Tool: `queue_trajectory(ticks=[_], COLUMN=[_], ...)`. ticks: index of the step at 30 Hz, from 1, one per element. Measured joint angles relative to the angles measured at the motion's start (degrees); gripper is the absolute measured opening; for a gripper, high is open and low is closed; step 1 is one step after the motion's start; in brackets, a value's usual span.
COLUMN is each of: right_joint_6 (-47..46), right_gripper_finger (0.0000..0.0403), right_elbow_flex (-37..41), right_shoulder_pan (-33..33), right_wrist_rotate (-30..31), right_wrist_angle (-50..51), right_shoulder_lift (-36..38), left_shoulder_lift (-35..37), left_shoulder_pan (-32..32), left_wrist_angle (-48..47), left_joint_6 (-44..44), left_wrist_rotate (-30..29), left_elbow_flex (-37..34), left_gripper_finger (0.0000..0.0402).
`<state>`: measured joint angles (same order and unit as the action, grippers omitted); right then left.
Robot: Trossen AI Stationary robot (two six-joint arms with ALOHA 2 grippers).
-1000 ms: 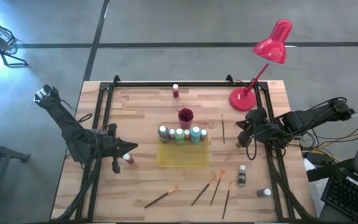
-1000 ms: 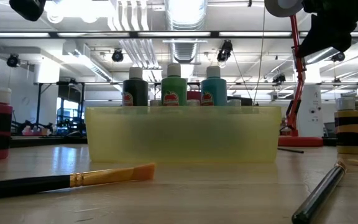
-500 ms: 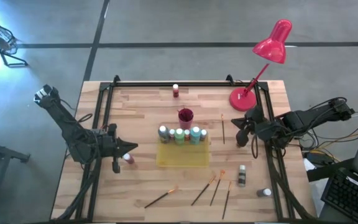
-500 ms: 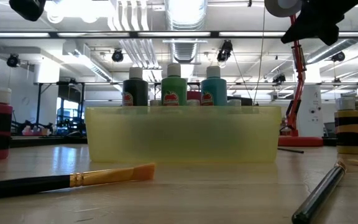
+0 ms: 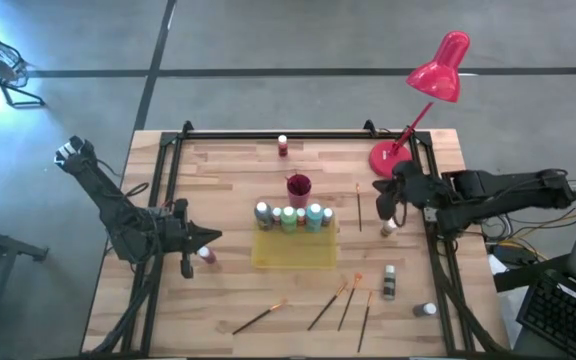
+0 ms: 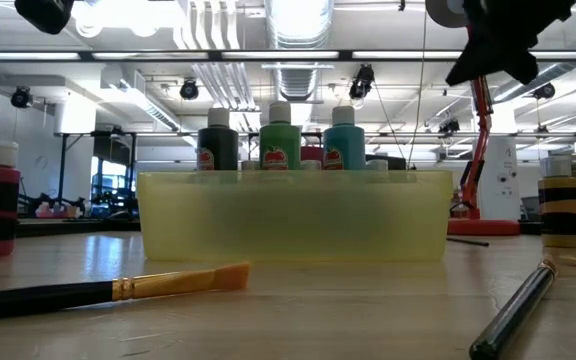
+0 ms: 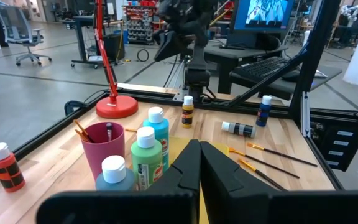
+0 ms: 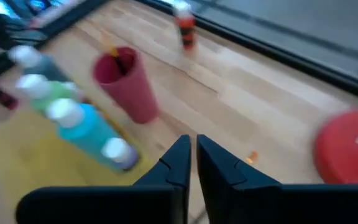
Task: Pick & Place Paint Supplies
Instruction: Put the gold paint brush into the pink cup
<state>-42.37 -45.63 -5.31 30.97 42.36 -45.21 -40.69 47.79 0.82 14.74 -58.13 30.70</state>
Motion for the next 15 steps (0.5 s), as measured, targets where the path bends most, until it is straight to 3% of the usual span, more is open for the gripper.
queue_trajectory(ticks=[9,15], right_joint_6=[-8.99,-11.32], right_gripper_finger=[0.0108,0.0157], right_elbow_flex=[0.33,0.44], right_shoulder_pan=[10.31,17.11], right_wrist_rotate=[-2.62,-6.57], right_wrist_angle=[7.23,6.59], right_shoulder_lift=[-0.57,-6.21], left_shoulder_lift=[0.0,-0.02], left_shoulder_pan=[0.0,0.0], left_wrist_angle=[0.0,0.0], left_joint_6=[0.02,0.02], left_wrist_rotate=[0.01,0.01], left_elbow_flex=[-0.01,-0.02], left_gripper_finger=[0.0005,0.0005])
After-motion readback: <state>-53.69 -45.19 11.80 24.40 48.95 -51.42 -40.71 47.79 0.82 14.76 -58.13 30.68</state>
